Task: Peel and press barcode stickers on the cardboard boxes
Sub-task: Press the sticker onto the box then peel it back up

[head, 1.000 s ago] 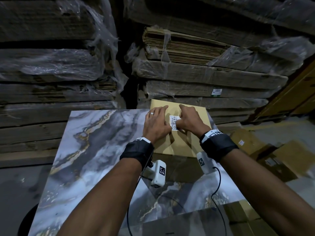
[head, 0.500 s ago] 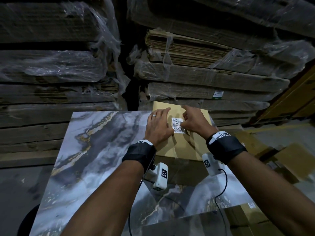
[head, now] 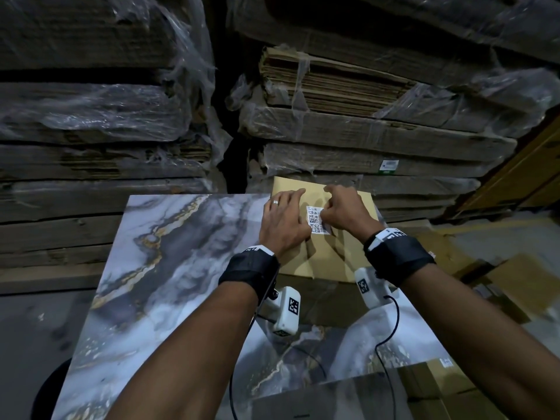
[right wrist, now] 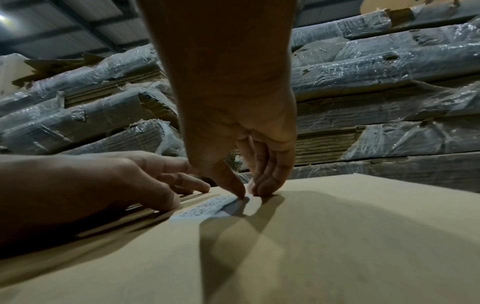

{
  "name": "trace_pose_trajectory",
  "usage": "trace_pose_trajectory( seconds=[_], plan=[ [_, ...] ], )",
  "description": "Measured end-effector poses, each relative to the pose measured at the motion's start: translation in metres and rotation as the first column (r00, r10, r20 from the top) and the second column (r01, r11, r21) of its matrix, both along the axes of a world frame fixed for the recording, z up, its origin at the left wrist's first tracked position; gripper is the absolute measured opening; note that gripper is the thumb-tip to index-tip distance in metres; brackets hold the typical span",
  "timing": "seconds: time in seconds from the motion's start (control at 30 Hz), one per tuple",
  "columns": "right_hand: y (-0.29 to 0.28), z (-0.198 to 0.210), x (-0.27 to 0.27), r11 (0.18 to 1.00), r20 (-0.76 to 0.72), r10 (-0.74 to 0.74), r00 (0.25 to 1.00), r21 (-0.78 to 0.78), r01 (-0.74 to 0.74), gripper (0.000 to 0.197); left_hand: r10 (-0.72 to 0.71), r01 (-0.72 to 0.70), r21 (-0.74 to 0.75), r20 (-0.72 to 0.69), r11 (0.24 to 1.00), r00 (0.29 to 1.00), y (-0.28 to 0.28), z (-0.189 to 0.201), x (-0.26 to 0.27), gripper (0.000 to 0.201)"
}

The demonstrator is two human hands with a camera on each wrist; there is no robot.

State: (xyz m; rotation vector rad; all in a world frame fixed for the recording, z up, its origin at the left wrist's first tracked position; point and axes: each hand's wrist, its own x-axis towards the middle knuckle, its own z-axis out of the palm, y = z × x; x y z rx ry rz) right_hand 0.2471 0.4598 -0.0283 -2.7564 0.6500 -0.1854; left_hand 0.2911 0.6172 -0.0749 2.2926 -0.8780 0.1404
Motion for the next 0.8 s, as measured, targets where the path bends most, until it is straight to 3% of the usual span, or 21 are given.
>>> trace_pose_trajectory(
  seconds=[0.1, 0.33, 0.63, 0.73, 0.8],
  plan=[
    [-0.005, -0.002, 0.000, 0.999, 0.029, -0.019, 0.999, 0.050, 0.018, 0.056, -0.010, 0.010, 0.000, 0.005, 1.000, 1.000, 0.001, 0.001, 0.000, 0.072],
    [0.006, -0.006, -0.003, 0.998, -0.014, 0.053, 0.999, -0.016, -0.053, 0.050, 0.002, -0.001, -0.024, 0.009, 1.000, 1.000, 0.001, 0.002, -0.003, 0.073],
    [-0.008, 0.011, -0.001, 0.969, -0.065, 0.087, 0.994, 0.237, -0.070, 0.060, -0.001, 0.001, -0.011, 0.016, 1.000, 1.000, 0.002, 0.004, -0.004, 0.068],
    [-0.017, 0.017, -0.007, 0.960, 0.032, 0.045, 0.998, 0.274, -0.052, 0.041, -0.008, 0.008, -0.004, 0.014, 1.000, 1.000, 0.003, 0.004, -0.003, 0.070],
    [-0.019, 0.017, -0.012, 0.975, 0.024, 0.035, 0.999, 0.218, -0.040, 0.026, -0.007, 0.007, -0.002, 0.019, 1.000, 1.000, 0.003, 0.003, -0.003, 0.071]
  ],
)
